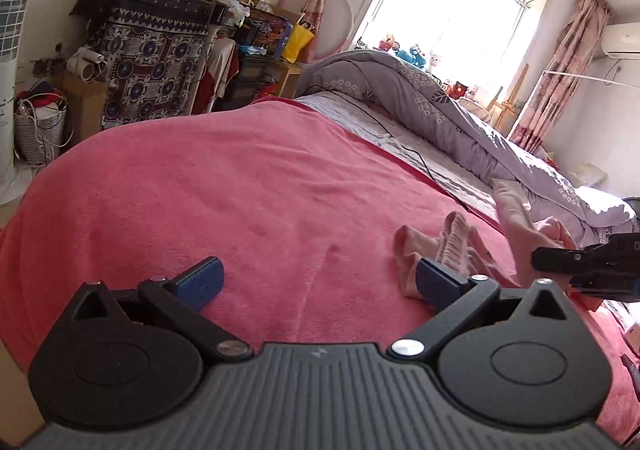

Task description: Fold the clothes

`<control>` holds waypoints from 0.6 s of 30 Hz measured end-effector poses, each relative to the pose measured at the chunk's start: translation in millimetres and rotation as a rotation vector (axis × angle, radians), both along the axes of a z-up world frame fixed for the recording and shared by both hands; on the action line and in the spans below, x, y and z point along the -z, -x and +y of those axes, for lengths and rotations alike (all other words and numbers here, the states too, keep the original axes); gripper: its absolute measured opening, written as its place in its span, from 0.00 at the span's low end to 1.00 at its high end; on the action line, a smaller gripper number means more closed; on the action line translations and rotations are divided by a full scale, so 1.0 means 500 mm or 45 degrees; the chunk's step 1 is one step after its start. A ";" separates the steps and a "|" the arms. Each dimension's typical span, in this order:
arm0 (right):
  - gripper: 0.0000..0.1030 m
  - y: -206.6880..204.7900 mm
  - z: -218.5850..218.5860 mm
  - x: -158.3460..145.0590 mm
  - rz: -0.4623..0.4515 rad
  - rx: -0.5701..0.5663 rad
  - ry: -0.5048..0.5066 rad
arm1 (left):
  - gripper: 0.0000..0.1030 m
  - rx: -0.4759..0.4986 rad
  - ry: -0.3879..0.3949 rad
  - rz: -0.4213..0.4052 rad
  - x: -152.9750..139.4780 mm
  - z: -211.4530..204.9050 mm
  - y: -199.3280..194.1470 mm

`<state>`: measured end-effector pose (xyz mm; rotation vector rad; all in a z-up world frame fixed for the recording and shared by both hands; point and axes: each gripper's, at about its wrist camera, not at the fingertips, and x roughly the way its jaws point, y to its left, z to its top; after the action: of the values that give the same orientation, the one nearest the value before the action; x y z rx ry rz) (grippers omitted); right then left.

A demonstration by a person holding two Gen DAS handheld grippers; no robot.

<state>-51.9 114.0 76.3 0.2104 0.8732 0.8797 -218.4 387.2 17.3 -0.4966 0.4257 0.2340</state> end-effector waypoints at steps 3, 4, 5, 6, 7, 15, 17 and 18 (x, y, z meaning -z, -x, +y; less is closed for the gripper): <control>0.17 0.025 0.063 0.045 0.025 -0.030 0.058 | 0.99 0.018 -0.041 0.004 0.007 -0.006 0.009; 0.17 0.030 0.064 0.047 0.020 -0.016 0.048 | 1.00 0.022 -0.060 0.007 0.007 -0.010 0.010; 0.17 0.033 0.061 0.045 0.021 0.000 0.026 | 1.00 0.022 -0.078 0.014 0.007 -0.014 0.008; 0.17 0.033 0.052 0.034 0.023 0.017 -0.015 | 0.99 0.023 -0.093 0.020 0.006 -0.017 0.005; 0.17 0.032 0.042 0.019 0.012 0.025 -0.051 | 0.99 0.024 -0.108 0.026 0.006 -0.020 0.002; 0.32 0.036 0.073 0.018 -0.085 -0.057 -0.018 | 1.00 0.016 -0.098 0.031 0.002 -0.037 -0.018; 0.43 0.047 0.085 0.045 -0.081 -0.117 -0.004 | 1.00 0.014 -0.101 0.036 -0.001 -0.038 -0.016; 0.47 0.063 0.078 0.048 -0.127 -0.157 -0.026 | 1.00 0.013 -0.104 0.038 -0.002 -0.038 -0.016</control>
<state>-83.3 153.2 52.4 0.1300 0.7906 1.0059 -210.6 368.3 18.5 -0.4113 0.4460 0.2480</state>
